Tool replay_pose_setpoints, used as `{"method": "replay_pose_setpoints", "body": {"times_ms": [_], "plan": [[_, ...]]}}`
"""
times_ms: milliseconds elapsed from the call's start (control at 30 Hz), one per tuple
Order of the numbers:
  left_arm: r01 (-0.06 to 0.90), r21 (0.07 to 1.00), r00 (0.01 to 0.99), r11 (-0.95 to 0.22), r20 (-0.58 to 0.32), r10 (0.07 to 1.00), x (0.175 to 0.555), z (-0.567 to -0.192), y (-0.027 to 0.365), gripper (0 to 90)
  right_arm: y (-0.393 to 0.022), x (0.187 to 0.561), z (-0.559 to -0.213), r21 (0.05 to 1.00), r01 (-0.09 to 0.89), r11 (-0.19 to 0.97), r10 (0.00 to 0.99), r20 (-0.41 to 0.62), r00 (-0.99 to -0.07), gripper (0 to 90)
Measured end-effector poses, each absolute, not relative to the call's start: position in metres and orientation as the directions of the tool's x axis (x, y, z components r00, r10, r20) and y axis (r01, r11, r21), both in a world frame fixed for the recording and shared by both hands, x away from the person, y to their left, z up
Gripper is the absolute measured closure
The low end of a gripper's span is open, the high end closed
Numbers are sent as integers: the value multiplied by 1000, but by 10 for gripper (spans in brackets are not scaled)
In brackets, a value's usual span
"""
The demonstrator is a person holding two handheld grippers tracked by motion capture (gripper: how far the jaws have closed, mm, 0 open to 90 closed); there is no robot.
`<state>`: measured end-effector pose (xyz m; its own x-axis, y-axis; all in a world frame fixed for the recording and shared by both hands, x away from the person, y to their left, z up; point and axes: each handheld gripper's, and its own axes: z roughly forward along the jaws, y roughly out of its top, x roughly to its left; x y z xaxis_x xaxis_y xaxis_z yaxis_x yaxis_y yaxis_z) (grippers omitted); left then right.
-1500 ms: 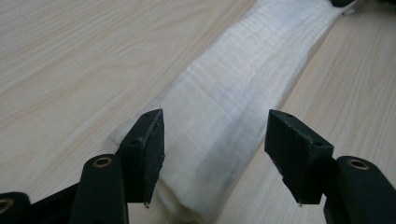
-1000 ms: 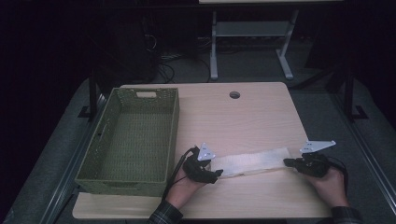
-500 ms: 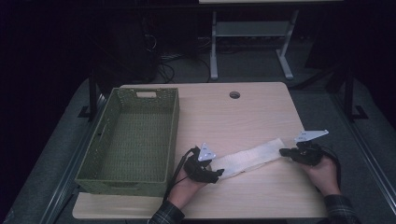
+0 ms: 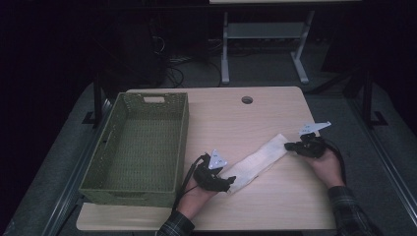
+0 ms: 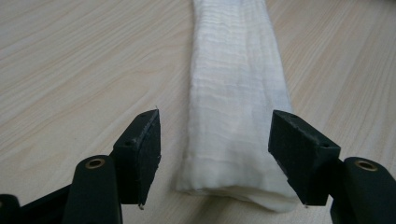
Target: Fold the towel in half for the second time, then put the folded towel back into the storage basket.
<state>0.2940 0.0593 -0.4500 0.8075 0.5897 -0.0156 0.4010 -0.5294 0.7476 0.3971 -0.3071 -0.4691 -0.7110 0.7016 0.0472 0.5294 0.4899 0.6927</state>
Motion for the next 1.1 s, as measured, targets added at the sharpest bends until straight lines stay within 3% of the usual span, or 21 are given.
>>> {"method": "replay_pose_setpoints", "body": {"times_ms": [300,433,567,767,933,1100], "plan": [[403,749,804,-526,-15,594,296,-450,59,341,-287,428,-469,700,501,508,681,29,-732,897],[402,755,804,-518,-20,595,297,-450,60,370,-291,421,-462,729,492,476,690,36,-723,769],[401,755,804,-520,-18,595,300,-450,60,518,-301,405,-456,757,489,434,694,66,-717,663],[416,738,784,-532,6,621,314,-451,57,810,-306,386,-460,746,512,426,705,82,-704,473],[452,711,782,-539,-25,623,324,-458,56,886,-306,371,-457,746,529,405,708,110,-698,391],[439,683,819,-584,-36,573,323,-460,51,891,-307,362,-455,753,520,403,704,108,-702,366]]}}
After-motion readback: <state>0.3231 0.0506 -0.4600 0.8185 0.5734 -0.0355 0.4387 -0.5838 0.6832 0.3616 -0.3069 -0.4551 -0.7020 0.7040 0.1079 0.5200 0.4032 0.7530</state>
